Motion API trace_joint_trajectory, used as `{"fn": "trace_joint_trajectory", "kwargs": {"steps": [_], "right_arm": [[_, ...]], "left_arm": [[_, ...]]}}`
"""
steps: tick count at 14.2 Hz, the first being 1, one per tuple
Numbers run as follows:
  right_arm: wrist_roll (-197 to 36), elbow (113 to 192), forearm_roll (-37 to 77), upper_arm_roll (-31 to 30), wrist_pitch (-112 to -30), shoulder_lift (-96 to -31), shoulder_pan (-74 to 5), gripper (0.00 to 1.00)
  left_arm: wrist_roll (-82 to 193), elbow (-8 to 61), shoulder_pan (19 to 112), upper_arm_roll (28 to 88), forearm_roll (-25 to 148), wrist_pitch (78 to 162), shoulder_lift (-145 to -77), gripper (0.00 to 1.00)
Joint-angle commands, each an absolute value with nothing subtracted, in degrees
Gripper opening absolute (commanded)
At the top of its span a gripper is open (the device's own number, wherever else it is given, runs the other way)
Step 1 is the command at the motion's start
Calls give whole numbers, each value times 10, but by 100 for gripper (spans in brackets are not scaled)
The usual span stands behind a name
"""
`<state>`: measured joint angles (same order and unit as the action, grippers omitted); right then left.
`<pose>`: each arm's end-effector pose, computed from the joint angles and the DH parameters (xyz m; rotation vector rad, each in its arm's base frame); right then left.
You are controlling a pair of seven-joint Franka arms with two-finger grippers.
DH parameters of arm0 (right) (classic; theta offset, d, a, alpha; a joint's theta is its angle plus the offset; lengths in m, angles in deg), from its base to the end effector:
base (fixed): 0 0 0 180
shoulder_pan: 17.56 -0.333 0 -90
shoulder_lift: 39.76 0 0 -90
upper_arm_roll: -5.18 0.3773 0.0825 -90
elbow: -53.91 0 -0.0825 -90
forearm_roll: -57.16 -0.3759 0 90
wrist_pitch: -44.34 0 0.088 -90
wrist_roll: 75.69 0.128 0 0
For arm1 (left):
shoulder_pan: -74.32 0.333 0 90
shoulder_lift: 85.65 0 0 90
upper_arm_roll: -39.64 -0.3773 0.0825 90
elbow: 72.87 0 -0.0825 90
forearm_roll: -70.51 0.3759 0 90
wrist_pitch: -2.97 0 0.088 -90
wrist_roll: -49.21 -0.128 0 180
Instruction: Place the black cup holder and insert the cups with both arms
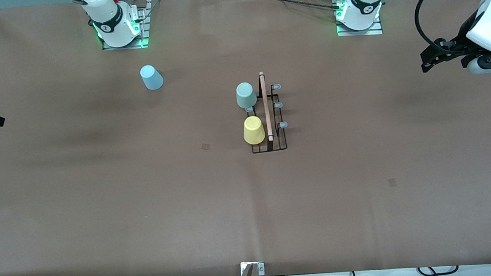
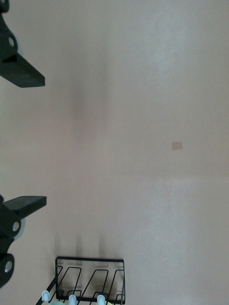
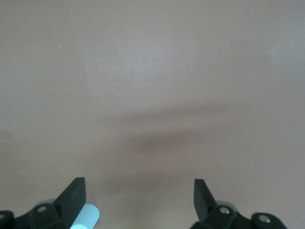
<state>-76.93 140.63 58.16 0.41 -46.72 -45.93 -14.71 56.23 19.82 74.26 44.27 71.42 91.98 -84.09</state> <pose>0.5808 -0.0769 0.6322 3.1125 -0.1720 -0.0522 0.5312 -0.0422 0.6563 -3.1187 -0.0635 0.0547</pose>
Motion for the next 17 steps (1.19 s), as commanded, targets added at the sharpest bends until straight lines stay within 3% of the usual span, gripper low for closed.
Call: {"fn": "trace_joint_trajectory", "kwargs": {"steps": [1,17], "right_arm": [[-784,1425,588,1,-459,-439,-156,100],[-787,1422,587,8,-465,-443,-163,100]], "left_arm": [[562,181,743,442,708,912,-850,100],[562,181,744,441,707,912,-850,100]]}}
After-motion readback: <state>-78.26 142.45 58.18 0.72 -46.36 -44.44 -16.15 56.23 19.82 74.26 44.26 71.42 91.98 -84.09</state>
